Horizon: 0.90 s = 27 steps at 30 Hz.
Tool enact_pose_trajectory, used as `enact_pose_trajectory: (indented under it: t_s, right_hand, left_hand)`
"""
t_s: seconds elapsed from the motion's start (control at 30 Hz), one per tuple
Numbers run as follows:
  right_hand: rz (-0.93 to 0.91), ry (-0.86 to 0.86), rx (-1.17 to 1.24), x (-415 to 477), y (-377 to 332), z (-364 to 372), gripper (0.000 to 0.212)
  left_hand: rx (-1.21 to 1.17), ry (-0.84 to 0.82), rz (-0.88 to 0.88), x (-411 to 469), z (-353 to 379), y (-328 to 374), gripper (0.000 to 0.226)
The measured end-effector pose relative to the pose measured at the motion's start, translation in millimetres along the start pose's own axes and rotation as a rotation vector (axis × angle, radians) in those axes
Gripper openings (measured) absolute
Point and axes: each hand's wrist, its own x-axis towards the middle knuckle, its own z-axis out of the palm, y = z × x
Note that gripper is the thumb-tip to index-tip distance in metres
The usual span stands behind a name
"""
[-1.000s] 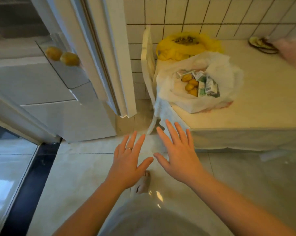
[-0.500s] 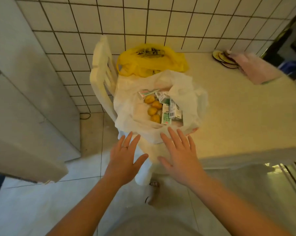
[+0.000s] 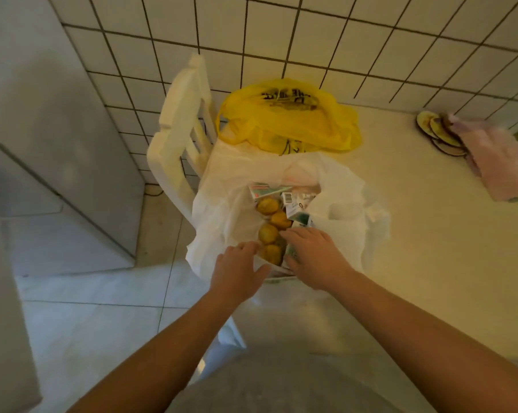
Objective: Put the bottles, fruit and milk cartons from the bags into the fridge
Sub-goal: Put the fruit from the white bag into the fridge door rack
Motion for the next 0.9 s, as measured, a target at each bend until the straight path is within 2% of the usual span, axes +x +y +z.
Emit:
enact_pose_trajectory:
  t_s: [0.23, 0.4, 0.63, 0.9]
  right_hand:
    - [-0.173, -0.130, -0.180, 70, 15, 0, 0.048]
    - [-0.336, -0.228, -0.359, 105, 18, -1, 0.049]
    - [-0.548, -0.251, -0.502, 127, 16, -1, 0.050]
    - [-0.513, -0.223, -0.421, 119, 29, -6, 0.056]
  left_hand:
    - [0.040, -0.032, -0.205, 31, 18, 15, 0.038]
    - [0.059, -0.062, -0.271, 35, 33, 14, 0.054]
    - [0.007, -0.086, -0.306, 37, 34, 11, 0.056]
    - [-0.101, -0.048, -0.263, 25, 28, 6, 0.054]
